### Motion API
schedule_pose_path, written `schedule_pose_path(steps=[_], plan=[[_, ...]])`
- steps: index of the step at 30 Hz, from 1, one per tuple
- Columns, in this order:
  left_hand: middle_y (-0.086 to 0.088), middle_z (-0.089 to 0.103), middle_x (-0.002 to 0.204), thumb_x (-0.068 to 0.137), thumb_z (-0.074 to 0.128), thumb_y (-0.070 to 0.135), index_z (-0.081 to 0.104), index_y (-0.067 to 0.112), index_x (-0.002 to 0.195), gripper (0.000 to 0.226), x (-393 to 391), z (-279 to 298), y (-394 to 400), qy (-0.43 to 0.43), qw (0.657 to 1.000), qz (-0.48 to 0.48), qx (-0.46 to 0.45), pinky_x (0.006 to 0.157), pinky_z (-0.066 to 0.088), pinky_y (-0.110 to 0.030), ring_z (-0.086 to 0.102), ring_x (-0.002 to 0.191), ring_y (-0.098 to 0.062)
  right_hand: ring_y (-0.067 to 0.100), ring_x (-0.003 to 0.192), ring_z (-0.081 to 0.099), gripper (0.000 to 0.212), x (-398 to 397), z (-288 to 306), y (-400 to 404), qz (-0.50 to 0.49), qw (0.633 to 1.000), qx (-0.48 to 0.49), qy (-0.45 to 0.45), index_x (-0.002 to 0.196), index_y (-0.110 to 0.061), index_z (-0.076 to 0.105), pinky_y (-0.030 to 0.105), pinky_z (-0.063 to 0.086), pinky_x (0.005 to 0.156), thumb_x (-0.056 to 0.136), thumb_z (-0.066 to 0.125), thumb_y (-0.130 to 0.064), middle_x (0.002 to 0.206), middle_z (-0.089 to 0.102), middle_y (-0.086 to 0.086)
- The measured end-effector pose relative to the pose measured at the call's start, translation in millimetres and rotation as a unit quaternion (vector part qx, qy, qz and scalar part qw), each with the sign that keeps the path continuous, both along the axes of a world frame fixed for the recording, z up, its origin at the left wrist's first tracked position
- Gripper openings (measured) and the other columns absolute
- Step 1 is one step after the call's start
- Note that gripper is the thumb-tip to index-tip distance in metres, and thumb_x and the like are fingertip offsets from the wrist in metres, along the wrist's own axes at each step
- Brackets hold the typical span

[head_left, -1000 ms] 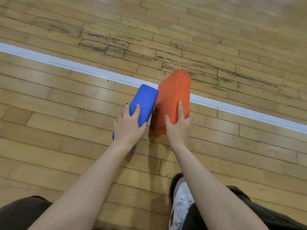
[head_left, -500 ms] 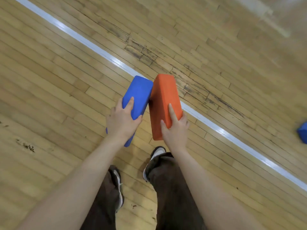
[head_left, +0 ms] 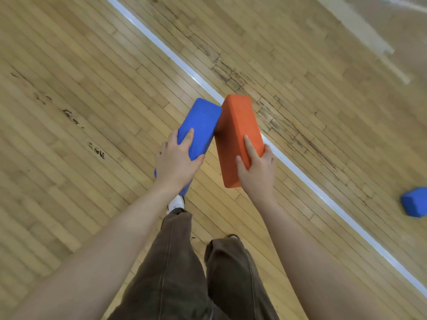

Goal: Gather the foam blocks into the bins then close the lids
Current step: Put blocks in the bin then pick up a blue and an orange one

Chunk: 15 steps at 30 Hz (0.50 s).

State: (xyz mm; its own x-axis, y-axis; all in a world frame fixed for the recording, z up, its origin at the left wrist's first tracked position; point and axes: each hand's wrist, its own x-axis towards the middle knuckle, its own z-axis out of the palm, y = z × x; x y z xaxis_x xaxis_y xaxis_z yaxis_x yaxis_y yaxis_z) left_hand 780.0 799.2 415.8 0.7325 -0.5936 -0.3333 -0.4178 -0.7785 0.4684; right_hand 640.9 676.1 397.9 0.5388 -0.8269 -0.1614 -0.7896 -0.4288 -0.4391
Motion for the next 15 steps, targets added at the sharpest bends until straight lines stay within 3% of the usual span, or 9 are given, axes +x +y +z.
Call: schedule_pose_path(steps=[8,15], plan=[[-0.001,0.021,0.152,0.087,0.054,0.048,0.027,0.030,0.146,0.067,-128,20,105,-0.024,0.987,0.159,0.008,0.100,0.039,-0.045,0.036,0.130,-0.026,0.036,0.128,0.027,0.057,-79,19,58,0.159,0.987,0.032,-0.016,0.143,-0.044,0.031,0.048,0.035,0.103,0.091,0.051,-0.035,0.147,0.025,0.016],[-0.002,0.018,0.154,0.088,0.051,0.050,0.024,0.030,0.147,0.068,-307,30,202,0.002,0.928,0.371,0.018,0.098,0.041,-0.042,0.034,0.132,-0.026,0.039,0.131,0.023,0.055,-181,27,137,0.386,0.921,0.041,0.028,0.144,-0.046,0.026,0.051,0.033,0.106,0.094,0.047,-0.038,0.149,0.017,0.017]])
